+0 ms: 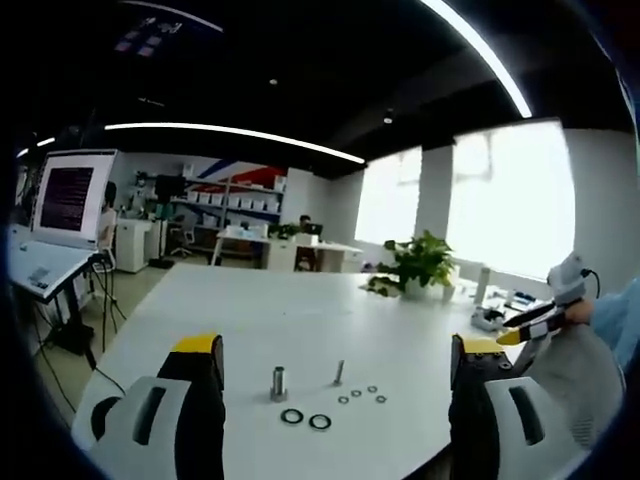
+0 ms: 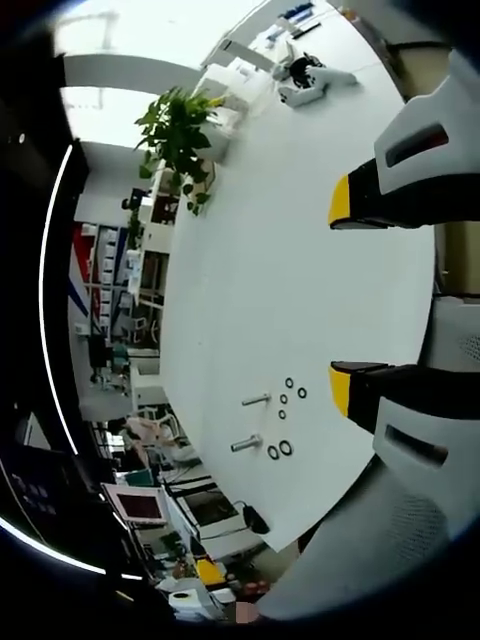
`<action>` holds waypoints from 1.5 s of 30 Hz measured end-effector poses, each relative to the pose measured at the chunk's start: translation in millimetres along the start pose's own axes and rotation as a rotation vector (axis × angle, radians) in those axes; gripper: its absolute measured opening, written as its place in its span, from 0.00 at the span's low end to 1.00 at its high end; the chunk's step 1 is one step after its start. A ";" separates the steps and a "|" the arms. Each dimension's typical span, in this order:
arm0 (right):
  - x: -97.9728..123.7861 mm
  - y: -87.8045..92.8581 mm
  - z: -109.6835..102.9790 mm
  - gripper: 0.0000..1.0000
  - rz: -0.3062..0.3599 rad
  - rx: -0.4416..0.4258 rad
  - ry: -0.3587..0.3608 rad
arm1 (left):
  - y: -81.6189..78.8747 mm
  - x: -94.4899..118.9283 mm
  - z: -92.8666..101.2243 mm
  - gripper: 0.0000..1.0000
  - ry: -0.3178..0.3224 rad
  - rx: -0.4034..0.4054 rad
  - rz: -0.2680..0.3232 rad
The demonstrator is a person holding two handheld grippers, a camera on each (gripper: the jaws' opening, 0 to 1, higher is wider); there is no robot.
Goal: Place the washer onto the threaded stud by aligning its center hole with the stud, sliding it down to the base, and recovering from edge contact or off-axis alignment until the washer reaches the visible bottom stop.
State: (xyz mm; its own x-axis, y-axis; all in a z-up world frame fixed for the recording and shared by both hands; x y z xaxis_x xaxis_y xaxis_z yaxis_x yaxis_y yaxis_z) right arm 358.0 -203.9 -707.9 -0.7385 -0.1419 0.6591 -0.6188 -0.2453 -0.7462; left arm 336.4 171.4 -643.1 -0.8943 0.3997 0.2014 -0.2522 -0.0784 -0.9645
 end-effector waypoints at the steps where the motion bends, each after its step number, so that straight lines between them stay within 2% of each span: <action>1: 0.1 0.0 -0.3 0.55 -0.002 0.001 0.002 | -0.3 0.3 -1.8 0.94 0.000 0.007 0.004; 5: 0.0 -0.6 -1.6 0.55 -0.003 0.004 0.000 | 0.1 -0.2 -5.9 0.95 -0.008 0.024 0.003; 9: -0.8 0.1 -3.8 0.55 -0.013 0.017 -0.011 | 1.8 -1.6 -1.6 0.94 0.008 0.001 -0.010; 14: -3.7 4.7 -11.9 0.55 -0.066 0.060 -0.041 | -1.0 1.6 -8.4 0.93 -0.012 0.028 0.010; 18: -5.5 6.2 -15.4 0.54 -0.097 0.107 -0.061 | 1.3 -1.3 1.2 0.91 0.018 -0.024 -0.016; 22: -8.5 2.7 -19.9 0.50 -0.112 0.148 -0.088 | -1.7 1.5 -6.5 0.88 0.001 0.000 0.007; 25: -11.4 -1.6 -24.4 0.48 -0.123 0.148 -0.116 | 2.0 3.2 -14.7 0.88 -0.013 0.010 -0.007; 29: -21.6 -3.0 -33.6 0.48 -0.176 0.275 -0.194 | 5.7 5.7 -21.4 0.88 -0.022 0.050 -0.014; 30: -25.9 -1.6 -39.0 0.45 -0.205 0.324 -0.234 | 5.2 5.5 -19.7 0.88 -0.021 0.043 -0.014; 32: -33.7 -4.5 -44.1 0.41 -0.226 0.392 -0.267 | 4.6 5.3 -18.5 0.87 -0.022 0.026 -0.013; 41: -48.8 -14.0 -73.8 0.41 -0.303 0.568 -0.449 | 4.4 3.2 -17.7 0.84 -0.019 0.041 -0.016; 45: -57.1 -16.8 -80.6 0.41 -0.334 0.621 -0.491 | 2.9 4.3 -18.4 0.85 -0.025 0.039 -0.005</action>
Point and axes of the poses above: the point that each gripper's makers call its tool centre point, and the gripper's own axes: x roughly backward along the fingers, z roughly to its right, y roughly out of its underside, the point moved 2 cm from there along x, roughly backward along the fingers, and after that the axes turned 9 degrees about -z, right-handed, at the moved point
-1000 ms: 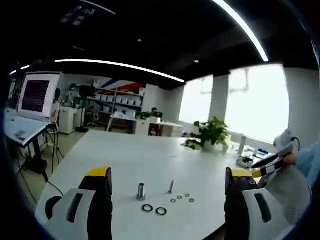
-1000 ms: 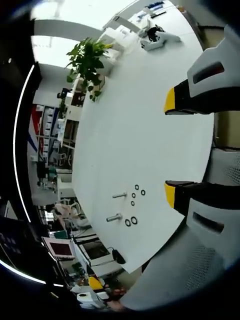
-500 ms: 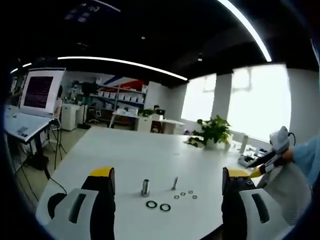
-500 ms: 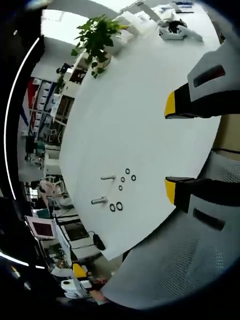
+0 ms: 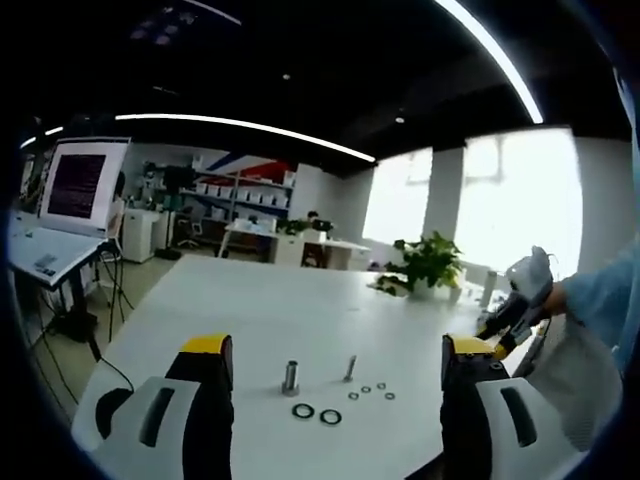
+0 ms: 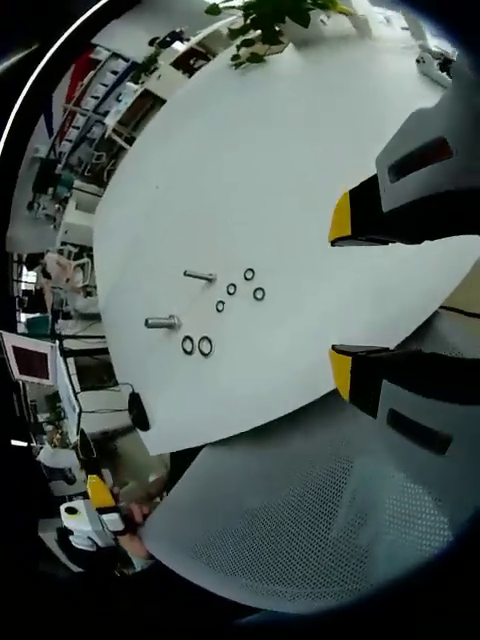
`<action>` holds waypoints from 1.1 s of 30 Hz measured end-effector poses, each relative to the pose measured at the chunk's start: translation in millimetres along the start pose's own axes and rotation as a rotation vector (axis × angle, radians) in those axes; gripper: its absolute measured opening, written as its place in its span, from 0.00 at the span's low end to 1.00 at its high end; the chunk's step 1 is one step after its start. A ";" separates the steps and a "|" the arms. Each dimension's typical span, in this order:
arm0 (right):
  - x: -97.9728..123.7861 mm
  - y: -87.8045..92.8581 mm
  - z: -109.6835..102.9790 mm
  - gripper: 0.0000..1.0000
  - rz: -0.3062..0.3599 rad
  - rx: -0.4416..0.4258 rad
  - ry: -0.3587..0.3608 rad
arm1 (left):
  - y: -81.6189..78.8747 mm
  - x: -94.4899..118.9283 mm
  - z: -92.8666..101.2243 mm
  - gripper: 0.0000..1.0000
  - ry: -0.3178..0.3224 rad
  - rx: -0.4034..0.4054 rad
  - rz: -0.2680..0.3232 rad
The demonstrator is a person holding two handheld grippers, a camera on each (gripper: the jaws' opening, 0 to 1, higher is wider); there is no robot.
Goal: Place the washer onto the threaded stud by aligning its center hole with the stud, sliding it down to the base, and recovering from edge contact or off-axis alignment until the washer reaches the visible bottom stop.
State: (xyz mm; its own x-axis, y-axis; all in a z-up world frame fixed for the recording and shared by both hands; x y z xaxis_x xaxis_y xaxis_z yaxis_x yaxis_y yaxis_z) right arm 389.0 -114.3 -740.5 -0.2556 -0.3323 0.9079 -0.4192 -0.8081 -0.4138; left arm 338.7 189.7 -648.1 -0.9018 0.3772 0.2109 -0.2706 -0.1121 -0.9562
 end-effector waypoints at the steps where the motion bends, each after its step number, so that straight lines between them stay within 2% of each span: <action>1: -0.9 -0.4 0.1 0.41 -0.004 0.006 -0.005 | -0.7 0.4 -0.8 0.85 -0.006 0.001 0.004; 3: -6.1 -5.4 1.6 0.39 -0.004 0.046 -0.023 | -1.4 0.5 -1.6 0.85 -0.012 0.009 0.010; 10: -35.3 -21.0 15.4 0.36 -0.014 0.082 -0.066 | 3.4 -2.3 3.2 0.84 0.007 -0.005 -0.024; 11: -39.6 -27.5 12.6 0.36 -0.016 0.085 -0.066 | 3.8 -2.3 2.8 0.84 0.005 -0.002 -0.027; 18: -72.1 -51.4 15.9 0.33 0.013 0.043 -0.073 | 6.4 -3.2 3.4 0.81 0.011 -0.001 -0.045; 21: -84.5 -55.8 14.8 0.31 0.013 0.028 -0.082 | 6.4 -3.1 2.2 0.81 0.006 0.002 -0.046; 24: -98.9 -58.3 10.3 0.26 -0.003 0.039 -0.099 | -0.2 -0.2 -0.2 0.83 0.000 0.020 0.001; 33: -125.8 -59.0 12.6 0.26 -0.037 0.037 -0.093 | 5.7 -3.5 0.0 0.82 0.001 -0.001 -0.036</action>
Point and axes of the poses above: the point that each gripper's makers call its tool centre point, and the gripper's own axes: x roughly backward along the fingers, z roughly to its right, y roughly out of its underside, the point moved 2 cm from there along x, roughly backward along the fingers, and after that the axes turned 9 degrees about -z, right-handed, at the moved point
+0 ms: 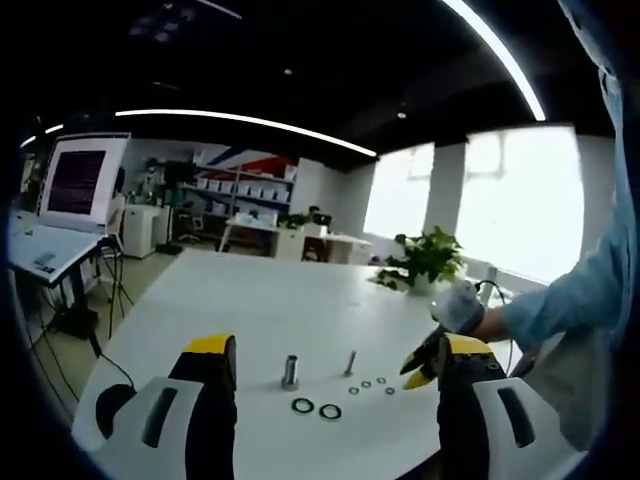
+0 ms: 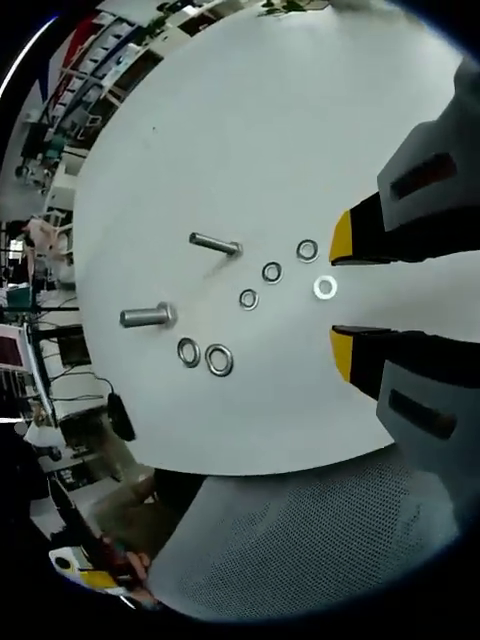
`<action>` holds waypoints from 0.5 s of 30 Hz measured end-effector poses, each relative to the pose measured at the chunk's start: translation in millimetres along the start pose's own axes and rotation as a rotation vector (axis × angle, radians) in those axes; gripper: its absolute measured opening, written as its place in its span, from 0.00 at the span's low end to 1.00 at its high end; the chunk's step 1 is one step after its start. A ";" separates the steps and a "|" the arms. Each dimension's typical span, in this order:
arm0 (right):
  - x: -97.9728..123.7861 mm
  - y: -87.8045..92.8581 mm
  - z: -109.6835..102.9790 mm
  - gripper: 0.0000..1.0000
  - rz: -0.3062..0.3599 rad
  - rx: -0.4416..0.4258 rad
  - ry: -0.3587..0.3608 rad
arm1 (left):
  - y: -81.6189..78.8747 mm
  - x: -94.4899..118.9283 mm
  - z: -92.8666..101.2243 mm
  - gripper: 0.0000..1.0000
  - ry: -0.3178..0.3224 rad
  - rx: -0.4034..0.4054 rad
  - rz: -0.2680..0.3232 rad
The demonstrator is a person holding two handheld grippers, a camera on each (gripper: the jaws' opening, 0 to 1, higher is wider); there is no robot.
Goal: Place the washer onto the threaded stud by aligning its center hole with the stud, sliding it down to the base, and recovering from edge contact or off-axis alignment until the washer reaches the visible bottom stop.
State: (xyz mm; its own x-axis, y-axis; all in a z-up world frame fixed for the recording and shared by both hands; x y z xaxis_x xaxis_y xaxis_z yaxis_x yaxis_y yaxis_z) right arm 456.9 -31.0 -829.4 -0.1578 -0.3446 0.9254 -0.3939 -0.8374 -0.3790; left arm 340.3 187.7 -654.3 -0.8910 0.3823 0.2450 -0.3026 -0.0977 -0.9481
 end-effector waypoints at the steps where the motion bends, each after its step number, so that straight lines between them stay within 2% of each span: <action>1: -1.4 0.2 0.6 0.25 -0.003 -0.003 -0.001 | 0.0 -0.1 0.0 0.82 0.000 0.000 0.000; 6: -9.5 1.6 4.5 0.25 -0.019 -0.010 0.009 | -3.0 1.9 -1.5 0.79 -0.008 0.006 0.021; 15: -22.6 3.2 2.5 0.25 -0.038 -0.029 -0.024 | -2.2 2.3 -2.0 0.77 -0.012 0.014 0.014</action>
Point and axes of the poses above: the point that each gripper's makers call its tool centre point, and the gripper's own axes: x roughly backward along the fingers, z roughly to its right, y roughly out of its underside, the point moved 2 cm from there along x, roughly backward along the fingers, and after that the axes turned 9 degrees about -z, right-handed, at the moved point
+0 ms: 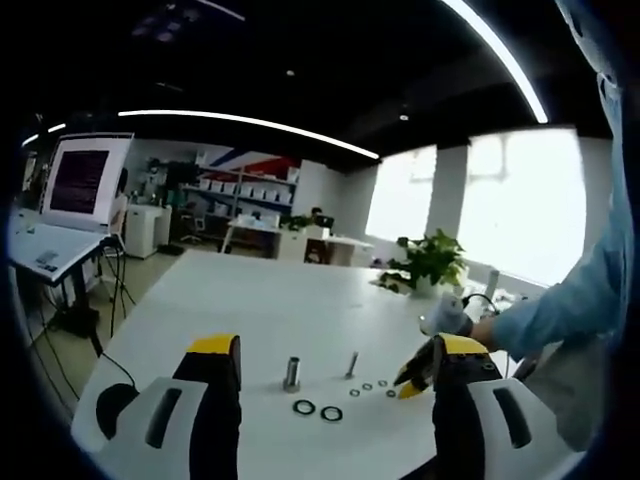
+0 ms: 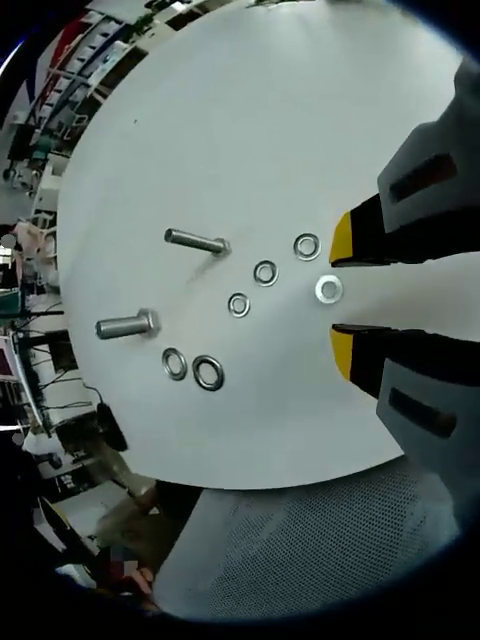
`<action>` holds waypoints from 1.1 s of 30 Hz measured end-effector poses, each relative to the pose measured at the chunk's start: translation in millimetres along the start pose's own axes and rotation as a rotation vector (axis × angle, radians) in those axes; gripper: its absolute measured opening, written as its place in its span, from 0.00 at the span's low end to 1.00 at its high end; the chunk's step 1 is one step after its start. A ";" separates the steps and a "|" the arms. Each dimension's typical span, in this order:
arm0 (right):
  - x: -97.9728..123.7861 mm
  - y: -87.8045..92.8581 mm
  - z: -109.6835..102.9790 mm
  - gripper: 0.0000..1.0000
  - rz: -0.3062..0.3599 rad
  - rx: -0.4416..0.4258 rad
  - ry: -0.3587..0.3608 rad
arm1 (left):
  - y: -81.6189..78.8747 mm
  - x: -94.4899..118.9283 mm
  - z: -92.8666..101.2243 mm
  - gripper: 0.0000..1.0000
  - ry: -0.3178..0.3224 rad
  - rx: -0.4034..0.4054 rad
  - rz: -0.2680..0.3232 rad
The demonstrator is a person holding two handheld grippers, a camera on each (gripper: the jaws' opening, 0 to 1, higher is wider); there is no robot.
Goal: Place the washer onto the threaded stud by aligning its center hole with the stud, sliding it down to the base, and recovering from edge contact or off-axis alignment until the washer reaches the visible bottom stop.
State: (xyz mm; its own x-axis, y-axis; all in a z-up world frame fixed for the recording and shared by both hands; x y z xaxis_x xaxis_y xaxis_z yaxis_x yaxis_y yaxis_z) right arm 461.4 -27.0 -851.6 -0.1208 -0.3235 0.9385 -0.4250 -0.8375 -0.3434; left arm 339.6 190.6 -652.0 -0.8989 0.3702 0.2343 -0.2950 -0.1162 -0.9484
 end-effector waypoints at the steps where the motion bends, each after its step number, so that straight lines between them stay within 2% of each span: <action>1: -0.4 0.0 0.2 0.25 0.000 -0.003 -0.002 | 0.3 0.1 0.0 0.77 0.000 0.000 -0.001; 11: -6.7 -0.5 0.9 0.23 0.006 0.005 0.006 | -0.5 0.7 0.3 0.75 -0.001 0.009 -0.004; 14: -7.1 -0.4 3.3 0.21 0.002 0.063 0.045 | 0.1 0.4 -0.1 0.75 0.000 0.011 -0.004; 18: -7.6 -1.5 0.1 0.15 0.011 0.069 0.036 | 0.5 0.4 -0.9 0.75 -0.002 0.012 -0.003; 27: -6.6 -3.1 -1.5 0.14 0.012 0.090 0.063 | 1.8 0.5 -1.6 0.75 -0.002 0.011 -0.004; 33: -0.1 -13.7 -2.4 0.14 0.037 0.107 0.077 | 0.7 0.8 -0.6 0.75 -0.002 0.011 -0.003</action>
State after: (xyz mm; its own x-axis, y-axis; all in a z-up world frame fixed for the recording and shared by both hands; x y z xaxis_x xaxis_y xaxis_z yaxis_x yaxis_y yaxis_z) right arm 465.1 -14.4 -846.9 -0.2044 -0.3237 0.9238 -0.3219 -0.8690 -0.3757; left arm 338.8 191.4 -652.7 -0.8987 0.3685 0.2377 -0.3013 -0.1252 -0.9453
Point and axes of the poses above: the point that each gripper's makers call its tool centre point, and the gripper's own axes: x roughly backward along the fingers, z roughly to its right, y roughly out of its underside, the point moved 2 cm from there along x, roughly backward along the fingers, and after that the axes turned 9 degrees about -z, right-handed, at the moved point
